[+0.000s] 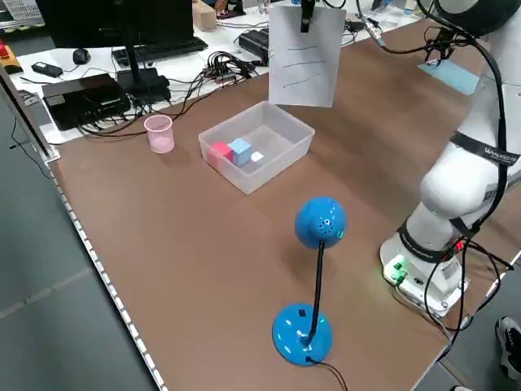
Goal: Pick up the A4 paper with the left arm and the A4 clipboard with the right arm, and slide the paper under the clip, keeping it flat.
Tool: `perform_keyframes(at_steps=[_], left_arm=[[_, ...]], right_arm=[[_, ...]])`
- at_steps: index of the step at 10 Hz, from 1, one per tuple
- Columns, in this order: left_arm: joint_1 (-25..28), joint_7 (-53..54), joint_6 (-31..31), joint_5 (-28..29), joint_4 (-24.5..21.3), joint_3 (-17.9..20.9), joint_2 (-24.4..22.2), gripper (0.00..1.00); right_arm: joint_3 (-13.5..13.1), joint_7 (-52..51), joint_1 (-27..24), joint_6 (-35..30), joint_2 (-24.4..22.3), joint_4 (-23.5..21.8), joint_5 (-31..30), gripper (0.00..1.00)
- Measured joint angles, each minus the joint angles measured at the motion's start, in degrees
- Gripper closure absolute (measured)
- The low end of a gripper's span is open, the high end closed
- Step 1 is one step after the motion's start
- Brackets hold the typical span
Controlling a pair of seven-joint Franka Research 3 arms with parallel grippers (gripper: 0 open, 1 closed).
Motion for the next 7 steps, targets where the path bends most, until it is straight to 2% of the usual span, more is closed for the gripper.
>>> perform_keyframes(at_steps=[2,4,5,7], left_arm=[[0.3,-0.2,0.0,-0.1,0.0,0.0,0.0,0.99],[0.3,-0.4,0.0,-0.8,0.0,0.0,0.0,0.99],[0.6,-0.6,0.0,-1.2,0.0,0.0,0.0,0.99],[2.3,-0.6,0.1,-1.6,0.0,0.0,0.0,0.99]], right_arm=[[0.0,0.0,0.0,0.0,0.0,0.0,0.0,0.36],[0.1,0.0,0.0,0.2,-0.1,0.2,0.0,0.52],[0.2,0.2,0.1,0.3,-0.1,0.4,0.0,0.65],[0.2,0.3,0.1,0.3,-0.1,0.5,0.0,0.68]])
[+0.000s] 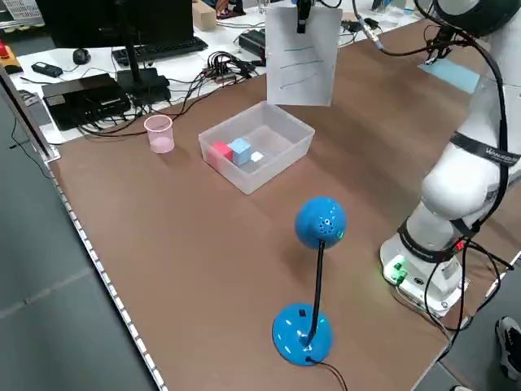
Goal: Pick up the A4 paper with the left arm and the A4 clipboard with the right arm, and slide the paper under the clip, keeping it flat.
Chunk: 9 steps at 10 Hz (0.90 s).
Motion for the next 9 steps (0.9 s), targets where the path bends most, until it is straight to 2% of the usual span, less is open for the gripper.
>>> perform_keyframes(at_steps=[5,6,7,9], left_arm=[[1.1,-0.4,0.4,-0.7,0.2,0.0,0.0,0.99],[1.2,-0.6,0.4,-0.7,0.4,0.0,0.0,0.99],[1.5,-0.6,0.4,-0.7,0.7,0.0,0.0,0.99],[1.8,-1.9,0.4,-0.9,1.2,0.0,0.0,0.99]], right_arm=[[0.3,3.9,0.4,-0.6,-0.1,0.1,0.0,0.7],[0.4,5.4,1.0,-1.5,-0.2,0.3,0.0,0.78],[0.5,7.4,2.0,-2.9,-0.7,0.8,0.0,0.94],[0.5,9.6,3.7,-6.3,-3.0,1.9,0.0,0.97]])
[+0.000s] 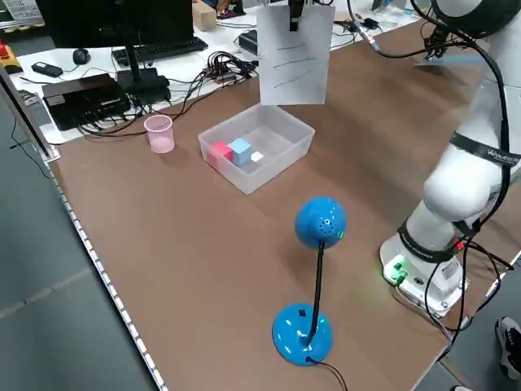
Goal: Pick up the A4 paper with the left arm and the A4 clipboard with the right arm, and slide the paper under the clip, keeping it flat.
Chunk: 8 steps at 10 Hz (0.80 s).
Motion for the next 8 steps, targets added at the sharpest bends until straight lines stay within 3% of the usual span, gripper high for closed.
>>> perform_keyframes(at_steps=[4,8], left_arm=[[0.0,-5.7,0.0,-1.4,2.1,0.0,0.0,0.99],[-0.2,-8.8,0.0,-1.5,2.2,-0.1,0.0,0.99]], right_arm=[[0.2,5.7,5.7,-6.3,-3.0,4.9,0.0,0.97],[0.5,8.8,15.8,-6.6,-2.9,8.9,0.0,0.97]])
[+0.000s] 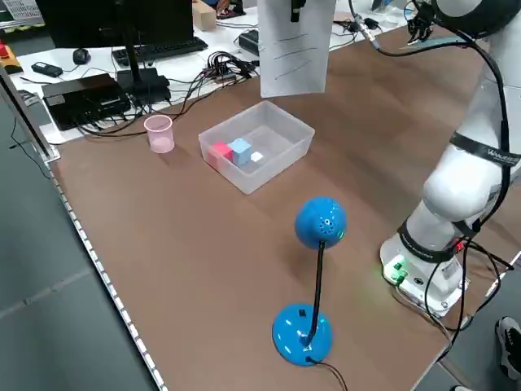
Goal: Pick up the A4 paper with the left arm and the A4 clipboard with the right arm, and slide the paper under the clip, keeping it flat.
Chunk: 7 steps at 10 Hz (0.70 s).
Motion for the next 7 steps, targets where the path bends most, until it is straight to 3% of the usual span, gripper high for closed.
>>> perform_keyframes(at_steps=[4,7], left_arm=[[-0.3,-1.8,0.0,-0.1,0.0,-0.2,0.1,0.99],[-0.2,-2.6,0.0,-0.8,0.0,-0.2,0.1,0.99]], right_arm=[[0.1,17.0,13.6,0.4,5.2,6.2,-0.4,0.97],[0.1,20.4,20.9,3.1,11.2,12.9,-5.5,0.97]])
